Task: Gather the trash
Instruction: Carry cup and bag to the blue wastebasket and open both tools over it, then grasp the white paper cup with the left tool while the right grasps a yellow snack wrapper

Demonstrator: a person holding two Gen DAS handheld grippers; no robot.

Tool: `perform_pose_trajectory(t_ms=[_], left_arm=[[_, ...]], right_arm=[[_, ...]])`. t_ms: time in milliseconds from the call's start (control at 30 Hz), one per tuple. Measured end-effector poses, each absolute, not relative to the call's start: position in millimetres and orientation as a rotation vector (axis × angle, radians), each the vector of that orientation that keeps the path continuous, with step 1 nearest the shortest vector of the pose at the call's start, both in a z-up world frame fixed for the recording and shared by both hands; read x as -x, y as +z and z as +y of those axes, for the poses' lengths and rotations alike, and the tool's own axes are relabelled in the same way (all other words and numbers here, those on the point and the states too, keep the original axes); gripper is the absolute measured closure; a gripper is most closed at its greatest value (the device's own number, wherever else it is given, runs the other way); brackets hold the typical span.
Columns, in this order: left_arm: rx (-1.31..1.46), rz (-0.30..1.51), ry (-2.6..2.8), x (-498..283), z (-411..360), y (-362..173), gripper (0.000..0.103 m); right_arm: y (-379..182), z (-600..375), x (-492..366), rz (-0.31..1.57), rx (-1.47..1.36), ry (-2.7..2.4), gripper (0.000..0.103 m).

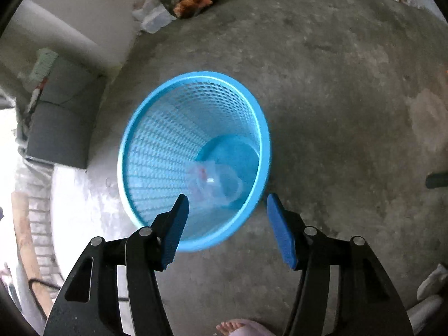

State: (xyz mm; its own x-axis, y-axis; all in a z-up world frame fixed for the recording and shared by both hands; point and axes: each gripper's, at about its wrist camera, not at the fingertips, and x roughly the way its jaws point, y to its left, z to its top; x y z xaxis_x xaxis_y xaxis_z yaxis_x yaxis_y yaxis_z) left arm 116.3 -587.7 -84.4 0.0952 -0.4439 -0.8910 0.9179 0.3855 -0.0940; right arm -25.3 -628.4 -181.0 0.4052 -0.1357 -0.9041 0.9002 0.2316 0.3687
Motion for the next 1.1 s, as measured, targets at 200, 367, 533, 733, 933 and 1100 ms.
perform_pose_trajectory(t_ms=[200, 367, 533, 733, 933, 1100], left_arm=[[-0.557, 0.921, -1.183, -101, -514, -8, 0.011], [-0.503, 0.827, -1.116, -107, -414, 42, 0.007], [-0.434, 0.711, -0.875, -120, -306, 67, 0.006], [-0.380, 0.576, -0.580, -117, -195, 73, 0.006], [-0.470, 0.477, -0.446, -100, -138, 54, 0.006], [-0.604, 0.420, -0.389, -87, -134, 27, 0.013]], right_arm=[[-131, -599, 35, 0.820, -1.045, -0.761, 0.045], [-87, -567, 18, 0.832, -0.943, -0.625, 0.045], [-41, -530, -15, 0.792, -0.865, -0.476, 0.045], [7, -464, -68, 0.731, -0.806, -0.231, 0.045], [26, -391, -123, 0.754, -0.788, 0.071, 0.045], [25, -340, -176, 0.825, -0.912, 0.339, 0.048]])
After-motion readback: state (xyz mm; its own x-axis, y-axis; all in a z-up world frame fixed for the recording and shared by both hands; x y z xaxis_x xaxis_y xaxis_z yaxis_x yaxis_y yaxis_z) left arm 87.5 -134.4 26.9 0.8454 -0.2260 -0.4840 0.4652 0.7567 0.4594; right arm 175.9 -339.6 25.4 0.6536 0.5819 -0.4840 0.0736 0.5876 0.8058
